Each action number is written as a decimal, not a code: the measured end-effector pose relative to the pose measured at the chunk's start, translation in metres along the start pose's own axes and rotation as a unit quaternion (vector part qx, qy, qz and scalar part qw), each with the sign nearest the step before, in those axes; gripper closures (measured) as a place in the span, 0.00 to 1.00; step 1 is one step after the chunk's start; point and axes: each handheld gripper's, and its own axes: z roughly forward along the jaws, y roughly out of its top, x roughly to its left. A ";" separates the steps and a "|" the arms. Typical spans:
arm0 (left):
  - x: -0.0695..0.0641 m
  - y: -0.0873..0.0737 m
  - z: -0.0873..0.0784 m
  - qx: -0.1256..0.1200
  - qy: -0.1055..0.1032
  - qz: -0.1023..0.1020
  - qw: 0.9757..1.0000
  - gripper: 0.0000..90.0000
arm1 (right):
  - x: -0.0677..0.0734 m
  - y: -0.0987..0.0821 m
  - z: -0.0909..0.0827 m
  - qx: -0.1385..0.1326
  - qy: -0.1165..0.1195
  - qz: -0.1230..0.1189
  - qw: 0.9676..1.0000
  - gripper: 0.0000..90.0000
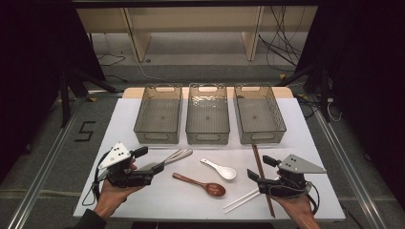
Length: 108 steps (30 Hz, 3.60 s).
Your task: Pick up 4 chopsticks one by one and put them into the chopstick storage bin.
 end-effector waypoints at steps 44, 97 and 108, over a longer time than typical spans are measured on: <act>0.002 0.000 0.002 0.004 0.006 -0.006 1.000 0.17 | -0.041 -0.007 0.021 0.358 0.086 -0.283 0.886 0.53; 0.003 0.001 0.002 -0.001 0.010 -0.007 1.000 0.17 | -0.044 -0.029 0.030 0.439 0.103 -0.390 0.803 0.84; 0.003 0.001 0.002 -0.001 0.011 -0.006 1.000 0.17 | -0.042 -0.031 0.028 0.435 0.128 -0.418 0.787 0.94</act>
